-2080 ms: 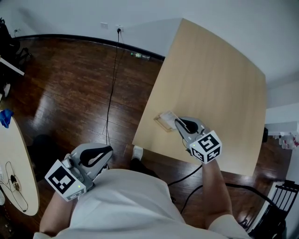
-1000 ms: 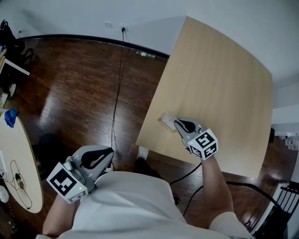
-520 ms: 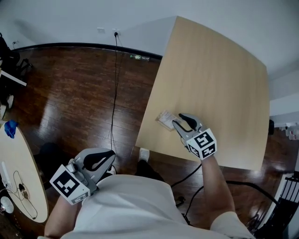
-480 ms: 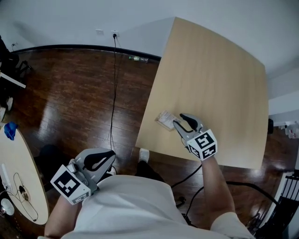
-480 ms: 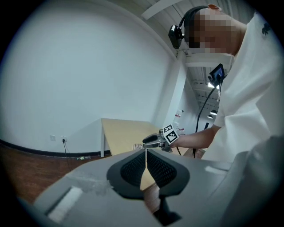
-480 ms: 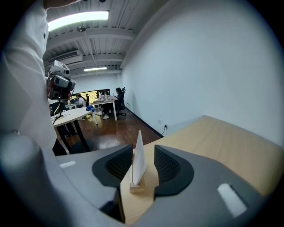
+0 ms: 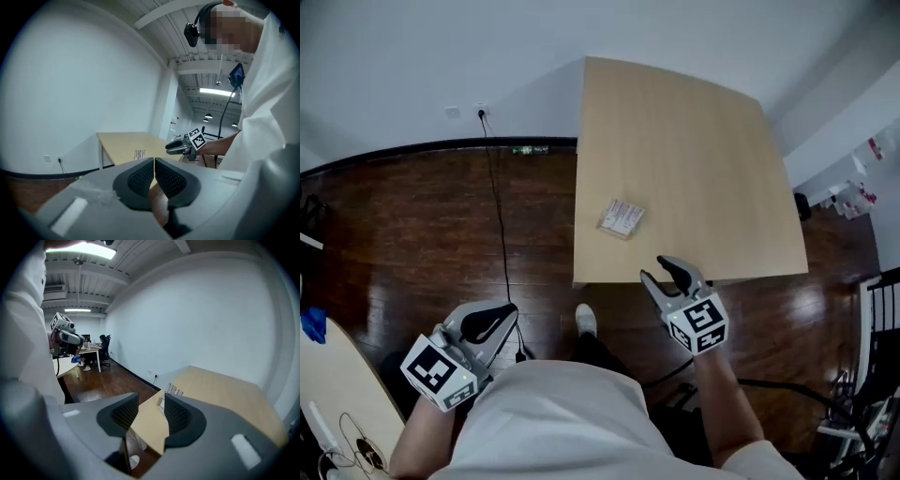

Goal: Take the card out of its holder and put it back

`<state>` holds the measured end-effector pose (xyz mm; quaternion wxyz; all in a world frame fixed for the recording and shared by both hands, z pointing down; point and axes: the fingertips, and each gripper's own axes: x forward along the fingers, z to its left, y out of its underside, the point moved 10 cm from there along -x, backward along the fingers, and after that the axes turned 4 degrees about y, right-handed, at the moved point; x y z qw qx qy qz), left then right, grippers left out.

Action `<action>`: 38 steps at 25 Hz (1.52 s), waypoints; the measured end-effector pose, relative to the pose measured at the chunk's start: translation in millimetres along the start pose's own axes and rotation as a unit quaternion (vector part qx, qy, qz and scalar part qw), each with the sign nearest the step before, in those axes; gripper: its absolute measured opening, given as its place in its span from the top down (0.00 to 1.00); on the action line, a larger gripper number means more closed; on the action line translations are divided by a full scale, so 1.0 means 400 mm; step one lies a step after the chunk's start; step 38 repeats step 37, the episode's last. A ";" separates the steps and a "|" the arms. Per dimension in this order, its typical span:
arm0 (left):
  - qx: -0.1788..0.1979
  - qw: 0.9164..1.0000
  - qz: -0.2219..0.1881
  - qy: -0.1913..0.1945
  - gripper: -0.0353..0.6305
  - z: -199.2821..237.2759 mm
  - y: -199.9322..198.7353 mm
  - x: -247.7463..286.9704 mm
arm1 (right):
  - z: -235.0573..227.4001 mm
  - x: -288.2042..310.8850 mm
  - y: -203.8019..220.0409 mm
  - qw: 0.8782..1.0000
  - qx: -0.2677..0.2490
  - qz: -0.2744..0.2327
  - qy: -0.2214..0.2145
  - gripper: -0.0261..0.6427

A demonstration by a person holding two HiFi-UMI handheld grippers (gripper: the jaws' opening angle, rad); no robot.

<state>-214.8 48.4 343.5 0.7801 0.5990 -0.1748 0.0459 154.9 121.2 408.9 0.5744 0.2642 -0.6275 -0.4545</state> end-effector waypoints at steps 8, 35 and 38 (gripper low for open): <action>0.002 0.999 0.013 0.041 0.93 -0.026 0.118 -0.165 | 0.354 -0.299 0.091 0.993 0.077 0.013 0.087 0.71; 0.043 0.993 0.049 0.096 0.91 -0.301 0.138 -0.080 | 0.564 -0.678 0.213 0.984 0.098 0.009 0.150 0.72; 0.047 0.993 0.049 0.094 0.91 -0.308 0.136 -0.084 | 0.565 -0.681 0.216 0.985 0.095 0.005 0.147 0.72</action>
